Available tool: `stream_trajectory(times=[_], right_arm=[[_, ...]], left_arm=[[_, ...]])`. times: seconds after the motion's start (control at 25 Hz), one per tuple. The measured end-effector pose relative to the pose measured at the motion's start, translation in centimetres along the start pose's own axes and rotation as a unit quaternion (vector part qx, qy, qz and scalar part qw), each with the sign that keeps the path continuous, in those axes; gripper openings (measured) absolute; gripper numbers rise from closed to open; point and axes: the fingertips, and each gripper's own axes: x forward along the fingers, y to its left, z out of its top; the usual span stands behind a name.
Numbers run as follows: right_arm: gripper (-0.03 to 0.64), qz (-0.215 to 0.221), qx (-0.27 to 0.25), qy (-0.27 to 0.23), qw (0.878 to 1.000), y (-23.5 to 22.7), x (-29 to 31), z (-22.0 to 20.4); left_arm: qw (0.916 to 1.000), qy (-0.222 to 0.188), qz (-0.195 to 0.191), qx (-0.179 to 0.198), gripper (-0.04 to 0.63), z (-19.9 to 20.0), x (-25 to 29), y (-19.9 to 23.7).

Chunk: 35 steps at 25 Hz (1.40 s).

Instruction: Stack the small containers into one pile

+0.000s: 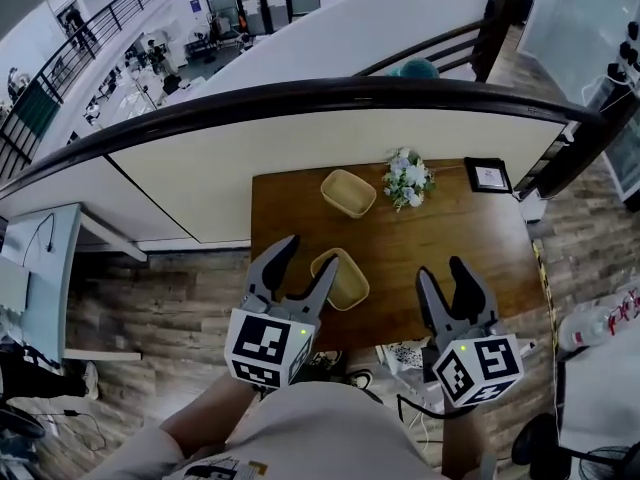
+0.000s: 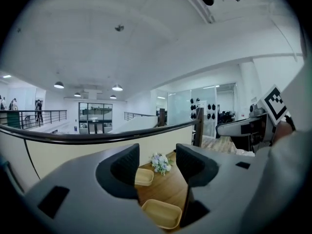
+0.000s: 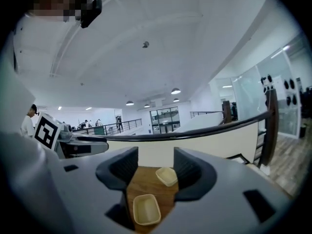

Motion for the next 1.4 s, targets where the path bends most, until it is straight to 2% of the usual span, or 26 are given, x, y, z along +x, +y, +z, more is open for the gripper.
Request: stream_trajectory(times=[0.24, 0.4, 0.6, 0.76, 0.88, 1.0, 1.16, 1.4], right_arm=[[0.233, -0.003, 0.0, -0.014, 1.0, -0.1, -0.3, 1.4], [0.234, -0.011, 0.008, -0.013, 1.0, -0.7, 0.6, 1.3], [0.233, -0.006, 0.02, -0.004, 1.0, -0.9, 2.8, 1.1], [0.233, -0.002, 0.043, 0.007, 0.999, -1.1, 5.6, 0.3], [0.23, -0.002, 0.067, 0.023, 0.997, -1.6, 8.6, -1.1], [0.23, -0.016, 0.067, 0.052, 0.996, -3.0, 12.2, -3.4], [0.23, -0.031, 0.062, 0.086, 0.994, -4.9, 16.7, -6.3], [0.23, -0.034, 0.095, 0.132, 0.986, -6.5, 23.1, -11.7]], left_arm=[[0.9998, -0.011, 0.006, 0.013, 0.236, 1.7, -1.2, 0.3], [0.9997, 0.002, 0.006, 0.025, 0.236, 2.1, -1.1, 1.3], [0.998, 0.03, 0.005, 0.056, 0.236, 2.7, -0.5, 4.6], [0.9976, 0.036, 0.002, 0.059, 0.236, 3.1, 1.5, 7.9], [0.9959, 0.057, 0.006, 0.07, 0.236, 1.5, 4.2, 10.6], [0.9921, 0.096, 0.004, 0.081, 0.236, -1.3, 7.3, 12.7], [0.9888, 0.131, -0.024, 0.068, 0.237, -4.6, 11.6, 14.2], [0.9831, 0.176, -0.044, 0.025, 0.236, -10.1, 18.4, 17.0]])
